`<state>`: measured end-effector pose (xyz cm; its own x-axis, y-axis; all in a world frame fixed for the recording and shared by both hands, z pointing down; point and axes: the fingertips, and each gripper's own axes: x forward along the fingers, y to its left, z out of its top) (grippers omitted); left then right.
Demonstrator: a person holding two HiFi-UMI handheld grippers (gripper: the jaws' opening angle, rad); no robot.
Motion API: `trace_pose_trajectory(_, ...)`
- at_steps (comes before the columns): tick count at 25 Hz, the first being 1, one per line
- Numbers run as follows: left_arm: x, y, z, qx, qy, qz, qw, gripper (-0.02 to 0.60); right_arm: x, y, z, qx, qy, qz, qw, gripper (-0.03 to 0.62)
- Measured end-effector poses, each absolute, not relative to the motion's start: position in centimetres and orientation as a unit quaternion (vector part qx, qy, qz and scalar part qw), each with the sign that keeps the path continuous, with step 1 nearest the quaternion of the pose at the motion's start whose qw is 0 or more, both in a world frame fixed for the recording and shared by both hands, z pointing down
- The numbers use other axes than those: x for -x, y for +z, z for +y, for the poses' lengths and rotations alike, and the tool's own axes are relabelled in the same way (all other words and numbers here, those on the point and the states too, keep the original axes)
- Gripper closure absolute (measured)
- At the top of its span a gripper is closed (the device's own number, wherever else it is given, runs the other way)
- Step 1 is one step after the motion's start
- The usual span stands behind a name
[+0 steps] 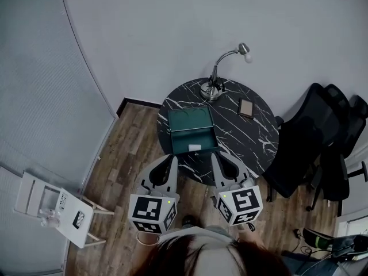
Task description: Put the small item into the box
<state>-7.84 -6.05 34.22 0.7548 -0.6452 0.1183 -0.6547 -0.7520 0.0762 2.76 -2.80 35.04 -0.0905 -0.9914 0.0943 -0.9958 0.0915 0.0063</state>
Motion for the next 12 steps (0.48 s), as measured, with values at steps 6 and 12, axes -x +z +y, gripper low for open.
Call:
trace_pose_trajectory(6, 6.1, 33.8, -4.4, -0.940, 0.045, -0.334, 0.061, 0.573, -3.6, 33.6, -0.9, -0.679, 0.018, -0.733, 0.032, 0.569)
trace_pose_trajectory(12, 4.7, 32.9, -2.3, -0.943, 0.049, -0.326, 0.046, 0.572, -4.2, 32.6, 1.1, -0.679, 0.005, -0.733, 0.036, 0.569)
